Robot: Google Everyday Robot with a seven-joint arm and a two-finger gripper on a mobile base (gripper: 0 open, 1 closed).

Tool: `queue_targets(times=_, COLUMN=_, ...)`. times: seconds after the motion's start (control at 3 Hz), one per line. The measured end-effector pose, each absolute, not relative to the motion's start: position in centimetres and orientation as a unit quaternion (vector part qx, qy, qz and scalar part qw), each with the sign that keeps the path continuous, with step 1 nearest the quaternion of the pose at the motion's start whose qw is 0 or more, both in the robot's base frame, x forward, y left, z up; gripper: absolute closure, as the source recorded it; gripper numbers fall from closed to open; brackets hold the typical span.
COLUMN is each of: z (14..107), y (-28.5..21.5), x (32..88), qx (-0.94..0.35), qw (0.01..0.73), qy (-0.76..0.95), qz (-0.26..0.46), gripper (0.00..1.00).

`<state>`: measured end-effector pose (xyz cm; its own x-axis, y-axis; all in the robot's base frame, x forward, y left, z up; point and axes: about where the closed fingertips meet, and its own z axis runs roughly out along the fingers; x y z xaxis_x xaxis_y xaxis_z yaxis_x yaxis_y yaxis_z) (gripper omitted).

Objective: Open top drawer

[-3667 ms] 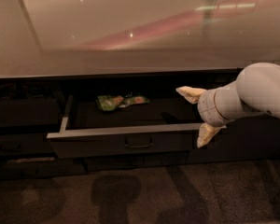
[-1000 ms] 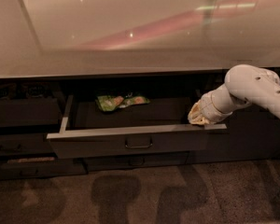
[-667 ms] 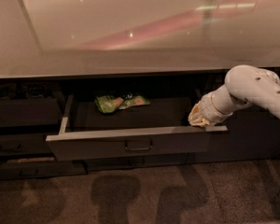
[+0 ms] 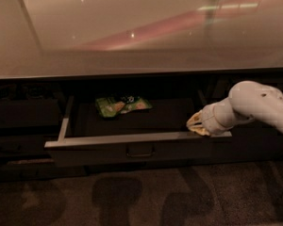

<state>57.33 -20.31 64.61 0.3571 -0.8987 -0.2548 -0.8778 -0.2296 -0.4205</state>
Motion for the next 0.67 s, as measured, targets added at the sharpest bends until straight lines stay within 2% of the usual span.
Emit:
queue_targets(times=0.33, z=64.4, y=-20.2, x=57.2, qx=-0.785, qw=0.254, qy=0.565, qz=-0.02, gripper=1.0)
queue_targets(times=0.67, z=62.9, y=-20.1, x=53.7, qx=-0.796, qw=0.251, qy=0.55, qz=-0.02, gripper=1.0)
